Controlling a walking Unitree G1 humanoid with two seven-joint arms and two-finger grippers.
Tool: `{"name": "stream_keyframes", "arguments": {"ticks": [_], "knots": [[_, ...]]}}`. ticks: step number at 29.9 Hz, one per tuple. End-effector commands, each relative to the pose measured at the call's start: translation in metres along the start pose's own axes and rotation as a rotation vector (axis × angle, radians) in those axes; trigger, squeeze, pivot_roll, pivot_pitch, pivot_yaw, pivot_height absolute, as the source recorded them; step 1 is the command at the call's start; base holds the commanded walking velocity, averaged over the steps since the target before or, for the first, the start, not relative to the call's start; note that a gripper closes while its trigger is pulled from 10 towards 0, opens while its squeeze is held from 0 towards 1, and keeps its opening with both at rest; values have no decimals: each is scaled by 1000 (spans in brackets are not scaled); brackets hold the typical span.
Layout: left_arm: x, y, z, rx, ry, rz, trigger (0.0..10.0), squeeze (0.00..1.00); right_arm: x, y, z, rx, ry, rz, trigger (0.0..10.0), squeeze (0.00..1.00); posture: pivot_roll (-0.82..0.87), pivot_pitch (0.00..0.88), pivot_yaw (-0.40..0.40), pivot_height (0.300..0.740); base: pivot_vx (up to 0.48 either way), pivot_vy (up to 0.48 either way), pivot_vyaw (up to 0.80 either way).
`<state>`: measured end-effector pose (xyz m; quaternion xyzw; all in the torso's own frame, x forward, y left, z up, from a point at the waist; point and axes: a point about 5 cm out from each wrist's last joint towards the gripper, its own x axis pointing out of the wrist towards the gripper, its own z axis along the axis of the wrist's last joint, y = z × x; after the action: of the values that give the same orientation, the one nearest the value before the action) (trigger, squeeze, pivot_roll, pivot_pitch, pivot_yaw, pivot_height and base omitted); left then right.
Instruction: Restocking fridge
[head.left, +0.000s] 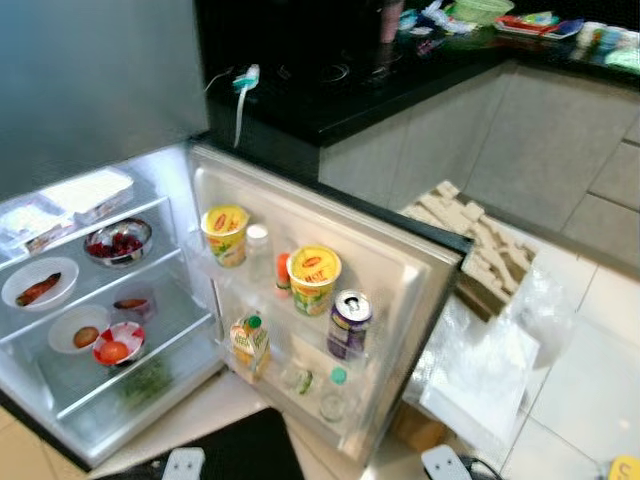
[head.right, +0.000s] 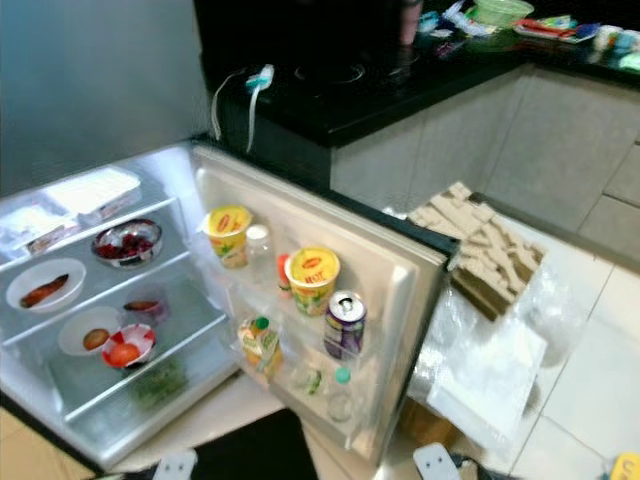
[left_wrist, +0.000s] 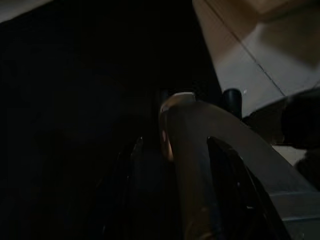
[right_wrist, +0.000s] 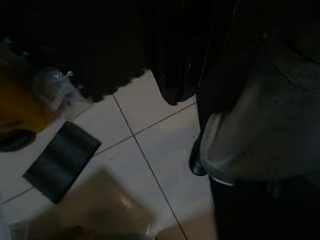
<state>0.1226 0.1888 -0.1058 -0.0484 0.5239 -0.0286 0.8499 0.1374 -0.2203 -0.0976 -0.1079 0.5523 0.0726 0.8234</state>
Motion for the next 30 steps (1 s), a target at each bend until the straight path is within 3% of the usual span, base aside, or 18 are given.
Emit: {"name": "stream_keyframes", "arguments": {"ticks": [1, 2, 7, 13, 20, 22, 30], "knots": [[-2, -2, -14, -11, 48, -4, 10000, 0, 0, -4, 8, 41, -39, -22, 10000, 0, -16, 0, -24, 739, 0, 0, 0], [-2, -2, -14, -8, 49, -5, 10000, 0, -2, -15, 17, 108, -87, -62, 10000, 0, -16, 0, -24, 739, 0, 0, 0], [-2, -2, -15, -7, 52, -9, 10000, 0, -6, -34, 34, 194, -170, -121, 10000, 0, -16, 0, -24, 739, 0, 0, 0], [-2, -4, -16, 5, 61, -18, 10000, 0, -12, -57, 55, 223, -246, -194, 10000, 0, -23, 0, -24, 739, 0, -78, 0], [-2, -4, -17, 3, 64, -21, 10000, 0, -16, -67, 63, 246, -274, -248, 10000, 0, -22, 0, -24, 739, 0, -469, 0], [-2, -4, -17, -6, 60, -13, 10000, 0, -20, -78, 66, 245, -282, -315, 10000, 0, -22, 0, -24, 739, 0, 0, 0], [-3, -2, -18, -5, 62, -9, 10000, 0, -26, -89, 79, 310, -354, -341, 10000, 0, -23, 0, -21, 739, 0, 0, 0]]}}
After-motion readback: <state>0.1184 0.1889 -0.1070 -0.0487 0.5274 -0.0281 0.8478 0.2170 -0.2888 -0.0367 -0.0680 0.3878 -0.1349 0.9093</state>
